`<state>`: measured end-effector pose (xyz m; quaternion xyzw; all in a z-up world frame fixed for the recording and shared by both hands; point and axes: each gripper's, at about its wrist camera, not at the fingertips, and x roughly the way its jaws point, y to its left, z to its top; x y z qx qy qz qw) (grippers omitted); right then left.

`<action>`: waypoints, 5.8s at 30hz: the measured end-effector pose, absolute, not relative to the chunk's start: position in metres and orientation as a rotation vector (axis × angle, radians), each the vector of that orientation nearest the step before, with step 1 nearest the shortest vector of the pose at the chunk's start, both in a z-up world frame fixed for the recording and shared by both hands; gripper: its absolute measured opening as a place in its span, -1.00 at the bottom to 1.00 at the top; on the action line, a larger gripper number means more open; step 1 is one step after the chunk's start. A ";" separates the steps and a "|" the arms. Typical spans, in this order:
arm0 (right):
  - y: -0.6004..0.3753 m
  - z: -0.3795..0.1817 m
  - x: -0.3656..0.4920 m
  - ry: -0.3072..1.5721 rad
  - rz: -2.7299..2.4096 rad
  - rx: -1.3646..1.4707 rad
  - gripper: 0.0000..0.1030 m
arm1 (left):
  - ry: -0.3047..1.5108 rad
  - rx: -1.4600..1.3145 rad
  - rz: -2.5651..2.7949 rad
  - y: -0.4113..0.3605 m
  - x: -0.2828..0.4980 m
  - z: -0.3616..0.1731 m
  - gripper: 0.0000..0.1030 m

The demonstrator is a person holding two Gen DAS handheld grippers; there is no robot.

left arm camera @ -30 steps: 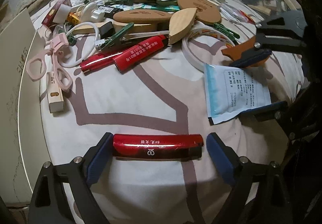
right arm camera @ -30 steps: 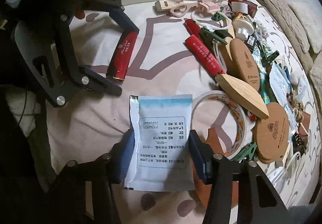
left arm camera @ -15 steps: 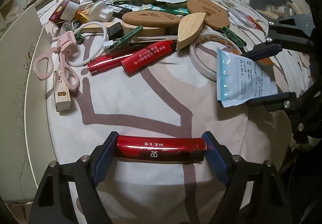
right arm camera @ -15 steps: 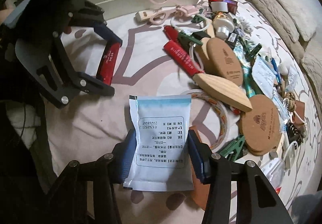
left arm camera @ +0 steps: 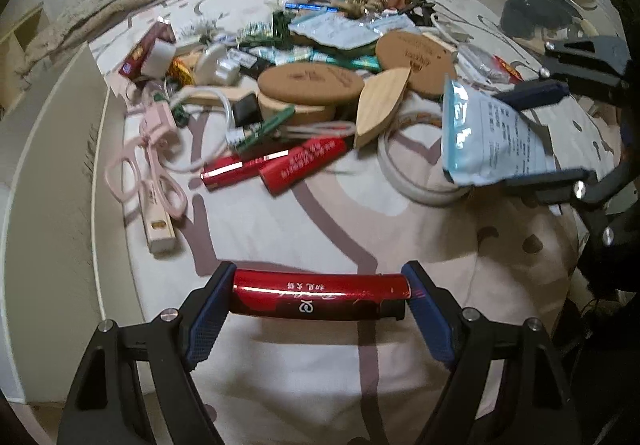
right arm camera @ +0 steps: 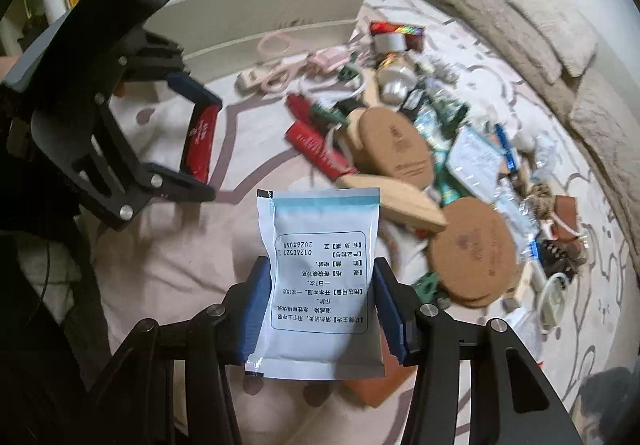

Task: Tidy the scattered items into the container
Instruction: 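Lift both held items and carry them toward the white shoe box, then move the red lipstick tube in the left tool over the shoe box while the right tool carries the sachet, then lower the red lipstick tube into the box and open the left tool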

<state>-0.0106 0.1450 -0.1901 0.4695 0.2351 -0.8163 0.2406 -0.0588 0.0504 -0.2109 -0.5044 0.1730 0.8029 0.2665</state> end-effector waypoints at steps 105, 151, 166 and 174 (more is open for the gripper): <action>0.002 -0.028 -0.118 0.087 -2.328 0.755 -0.01 | 0.083 -1.204 2.980 -0.199 -0.138 -0.061 0.62; -0.034 -0.098 -0.128 0.127 -2.222 0.980 -0.01 | 0.045 -1.752 2.794 -0.240 -0.144 -0.150 0.62; -0.045 -0.118 -0.155 0.093 -2.255 1.039 -0.01 | 0.085 -1.728 2.772 -0.234 -0.143 -0.151 0.80; -0.053 -0.125 -0.197 -0.142 -2.251 1.142 -0.01 | 0.070 -1.684 2.781 -0.234 -0.140 -0.147 0.80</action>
